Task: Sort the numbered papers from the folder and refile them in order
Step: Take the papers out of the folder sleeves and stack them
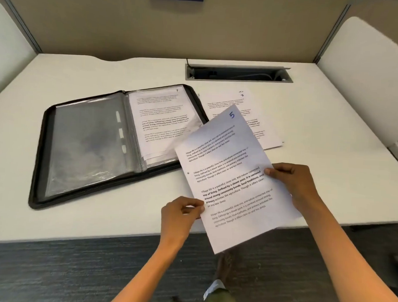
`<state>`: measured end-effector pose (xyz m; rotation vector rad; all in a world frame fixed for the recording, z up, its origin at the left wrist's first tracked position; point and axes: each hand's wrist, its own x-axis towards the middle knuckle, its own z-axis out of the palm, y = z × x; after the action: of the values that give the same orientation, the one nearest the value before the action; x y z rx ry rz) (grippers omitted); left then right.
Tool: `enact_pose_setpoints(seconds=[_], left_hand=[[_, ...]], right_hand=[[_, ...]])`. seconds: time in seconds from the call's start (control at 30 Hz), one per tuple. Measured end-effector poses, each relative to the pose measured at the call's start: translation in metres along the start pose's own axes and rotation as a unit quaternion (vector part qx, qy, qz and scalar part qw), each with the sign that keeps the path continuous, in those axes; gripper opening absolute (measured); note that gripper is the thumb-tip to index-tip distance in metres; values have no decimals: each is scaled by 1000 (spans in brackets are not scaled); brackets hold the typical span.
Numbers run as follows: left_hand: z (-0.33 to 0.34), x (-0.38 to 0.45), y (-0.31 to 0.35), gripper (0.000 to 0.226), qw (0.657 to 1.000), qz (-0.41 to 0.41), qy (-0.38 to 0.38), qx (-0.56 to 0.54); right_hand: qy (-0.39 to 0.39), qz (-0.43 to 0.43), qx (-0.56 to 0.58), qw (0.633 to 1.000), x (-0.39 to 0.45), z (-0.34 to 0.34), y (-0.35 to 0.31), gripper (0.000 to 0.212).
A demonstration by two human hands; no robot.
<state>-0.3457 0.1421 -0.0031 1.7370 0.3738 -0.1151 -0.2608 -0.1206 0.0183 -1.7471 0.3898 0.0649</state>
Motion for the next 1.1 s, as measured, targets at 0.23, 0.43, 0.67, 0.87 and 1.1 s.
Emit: enact_pose_setpoints(seconds=[0.23, 0.43, 0.67, 0.87, 1.1], left_hand=[[22, 62, 43, 10, 999, 36, 17, -6], [40, 126, 70, 7, 995, 79, 66, 7], [49, 187, 47, 37, 948, 51, 172, 261], [50, 197, 35, 25, 948, 73, 145, 273], [38, 192, 46, 11, 978, 43, 181, 95]], right_hand=[[23, -20, 27, 999, 61, -7, -25, 13], [38, -6, 29, 999, 140, -11, -41, 15], [66, 10, 3, 998, 217, -10, -44, 11], [55, -7, -84, 995, 245, 8, -42, 13], [80, -59, -235, 967, 251, 18, -37, 32]])
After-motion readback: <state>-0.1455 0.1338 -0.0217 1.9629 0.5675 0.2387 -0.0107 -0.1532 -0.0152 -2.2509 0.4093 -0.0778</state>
